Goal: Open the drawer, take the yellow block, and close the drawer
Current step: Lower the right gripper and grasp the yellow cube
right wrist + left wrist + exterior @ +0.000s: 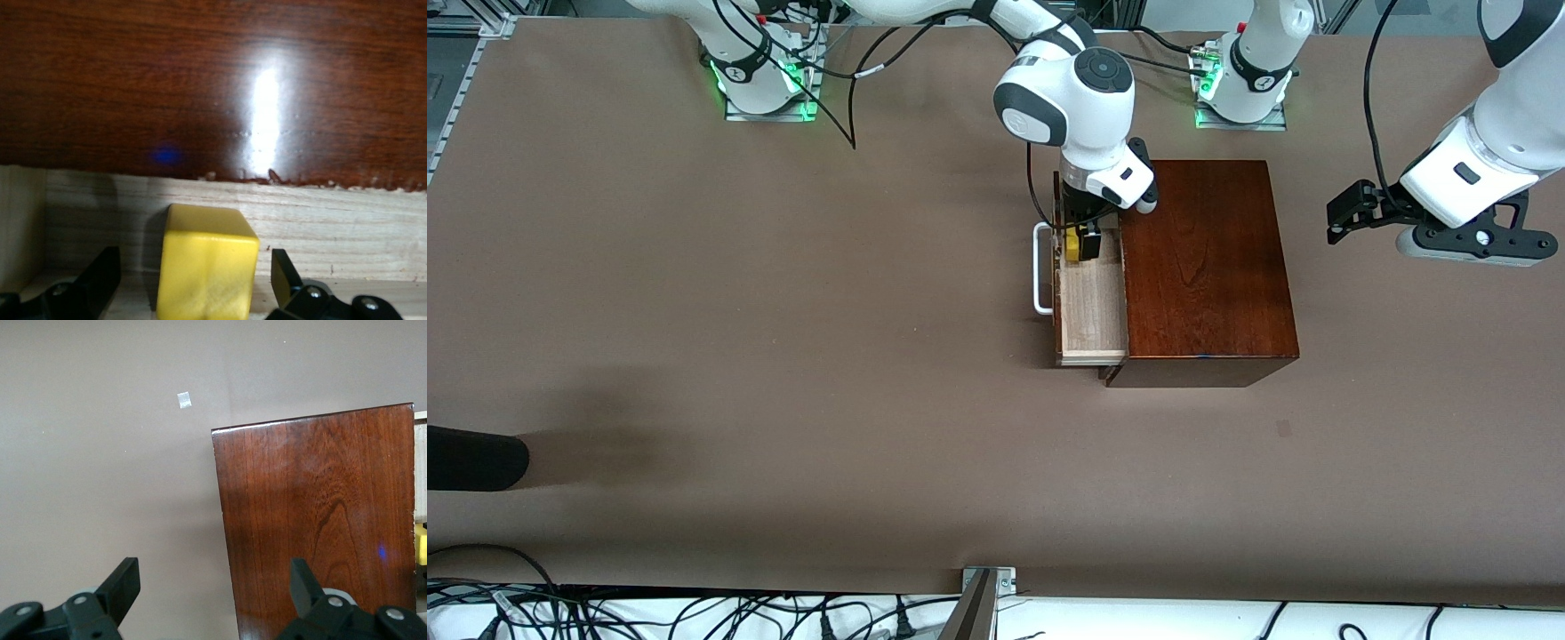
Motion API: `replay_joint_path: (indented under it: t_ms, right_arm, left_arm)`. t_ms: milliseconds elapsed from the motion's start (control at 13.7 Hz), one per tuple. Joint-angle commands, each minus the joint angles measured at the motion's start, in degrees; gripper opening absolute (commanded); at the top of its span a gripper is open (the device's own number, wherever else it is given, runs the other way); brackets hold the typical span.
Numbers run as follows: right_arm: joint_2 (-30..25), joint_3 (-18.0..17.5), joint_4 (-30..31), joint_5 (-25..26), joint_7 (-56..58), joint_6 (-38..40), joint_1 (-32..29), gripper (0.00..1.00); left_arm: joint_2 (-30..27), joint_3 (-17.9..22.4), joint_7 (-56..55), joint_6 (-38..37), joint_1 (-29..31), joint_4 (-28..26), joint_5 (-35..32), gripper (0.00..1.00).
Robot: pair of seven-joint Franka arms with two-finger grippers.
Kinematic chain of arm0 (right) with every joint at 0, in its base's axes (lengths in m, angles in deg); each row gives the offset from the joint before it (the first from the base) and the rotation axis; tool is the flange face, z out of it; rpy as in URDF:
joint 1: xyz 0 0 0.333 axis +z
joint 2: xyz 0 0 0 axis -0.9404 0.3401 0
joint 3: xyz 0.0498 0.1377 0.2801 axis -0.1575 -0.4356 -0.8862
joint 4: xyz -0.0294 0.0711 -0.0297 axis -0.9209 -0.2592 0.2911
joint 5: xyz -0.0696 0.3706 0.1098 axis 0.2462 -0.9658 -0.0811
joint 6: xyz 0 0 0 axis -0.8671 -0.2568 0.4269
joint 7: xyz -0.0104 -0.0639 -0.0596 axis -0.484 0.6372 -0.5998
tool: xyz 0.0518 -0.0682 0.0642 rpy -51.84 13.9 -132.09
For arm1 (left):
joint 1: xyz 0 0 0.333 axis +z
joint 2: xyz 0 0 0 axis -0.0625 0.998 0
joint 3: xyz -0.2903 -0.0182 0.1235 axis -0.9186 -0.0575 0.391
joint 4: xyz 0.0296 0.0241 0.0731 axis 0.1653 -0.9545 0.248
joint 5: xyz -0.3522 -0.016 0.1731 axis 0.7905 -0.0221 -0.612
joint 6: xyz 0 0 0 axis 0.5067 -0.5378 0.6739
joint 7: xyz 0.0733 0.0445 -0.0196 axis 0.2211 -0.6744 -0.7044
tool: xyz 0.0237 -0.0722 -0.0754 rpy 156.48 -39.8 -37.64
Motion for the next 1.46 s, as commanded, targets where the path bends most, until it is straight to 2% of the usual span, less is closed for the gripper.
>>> replay_joint_path:
  t_ms: [0,73,220,293,585,659,951,1171,1390]
  right_arm:
    - [1.36,0.52,-2.17,1.06,-1.07,0.05,0.70,1.00]
    - [1.36,0.43,-2.17,1.06,-1.25,-0.04,0.62,0.96]
    - [1.53,0.52,-2.17,1.06,-1.52,-0.22,0.62,0.64]
    - [1.71,0.52,-2.17,1.06,-1.69,-0.39,0.62,0.56]
    - [1.80,0.96,-2.17,1.06,-1.69,-1.27,0.62,0.07]
    - [1.62,1.13,-2.26,0.97,-1.96,-1.18,0.62,0.00]
    - [0.57,1.22,-2.70,0.89,-4.24,0.13,0.53,0.00]
    - [-1.88,0.96,-4.80,-0.08,-5.03,4.25,0.35,0.00]
    - [-5.84,1.31,-4.90,-0.70,-14.06,7.60,0.18,0.00]
  left_arm:
    - [-0.25,-0.09,-0.22,-1.12,0.11,0.93,0.37,1.00]
    - [-0.25,-0.09,-0.22,-1.12,0.11,0.93,0.37,1.00]
    - [-0.25,-0.09,-0.13,-1.12,0.11,0.93,0.28,1.00]
    - [-0.25,-0.09,-0.13,-1.12,0.11,0.93,0.28,1.00]
    - [-0.25,-0.09,0.31,-1.20,0.19,0.93,0.37,1.00]
    - [-0.25,-0.09,0.22,-1.21,0.19,0.93,0.37,1.00]
    - [-0.25,-0.09,0.05,-1.29,0.19,1.29,0.45,1.00]
    - [-0.25,-0.09,-0.13,-1.29,0.19,1.29,0.45,1.00]
    - [-0.25,-0.09,-0.22,-1.99,0.19,1.29,0.45,1.00]
